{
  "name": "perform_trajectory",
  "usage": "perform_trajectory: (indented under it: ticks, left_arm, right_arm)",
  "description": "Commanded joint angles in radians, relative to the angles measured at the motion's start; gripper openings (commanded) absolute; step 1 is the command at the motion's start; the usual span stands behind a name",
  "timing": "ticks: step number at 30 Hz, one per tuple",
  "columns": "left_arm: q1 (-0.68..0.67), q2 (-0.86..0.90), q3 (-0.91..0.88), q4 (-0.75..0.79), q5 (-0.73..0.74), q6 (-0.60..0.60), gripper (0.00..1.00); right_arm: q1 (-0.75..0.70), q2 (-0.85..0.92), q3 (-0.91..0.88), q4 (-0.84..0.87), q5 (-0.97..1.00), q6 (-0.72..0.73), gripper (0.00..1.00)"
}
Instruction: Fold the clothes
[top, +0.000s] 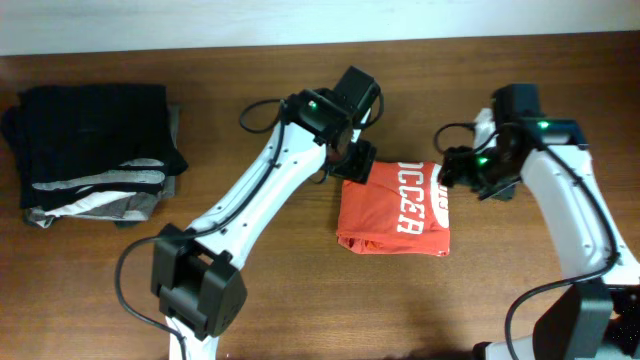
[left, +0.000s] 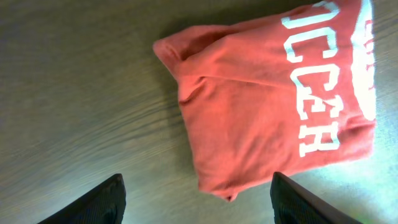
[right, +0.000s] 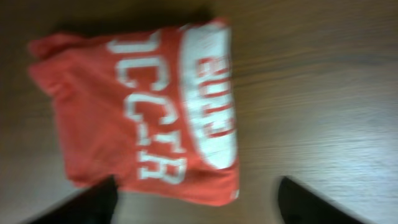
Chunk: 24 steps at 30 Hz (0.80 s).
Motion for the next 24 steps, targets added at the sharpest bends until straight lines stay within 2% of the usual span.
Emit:
perform_trajectory:
  ticks: [1, 5, 9, 15, 24]
  left_arm:
    - [-0.006, 0.043, -0.054, 0.027, 0.037, -0.064, 0.74]
    - [-0.027, 0.100, -0.087, 0.075, 0.042, -0.083, 0.74]
    - [-0.063, 0.159, -0.094, 0.126, 0.037, -0.083, 0.74]
    - [-0.095, 0.237, -0.094, 0.173, 0.032, -0.116, 0.74]
    - [-0.097, 0.285, -0.093, 0.155, -0.026, -0.116, 0.72]
  right_arm:
    - [-0.084, -0.008, 0.019, -0.010, 0.066, 0.003, 0.93]
    - [-0.160, -0.007, 0.019, -0.018, 0.061, 0.003, 0.98]
    - [-0.188, -0.007, 0.019, -0.018, 0.062, 0.018, 0.99]
    - [-0.188, -0.007, 0.019, -0.018, 0.062, 0.017, 0.99]
    - [-0.188, -0.007, 0.019, -0.018, 0.062, 0.017, 0.99]
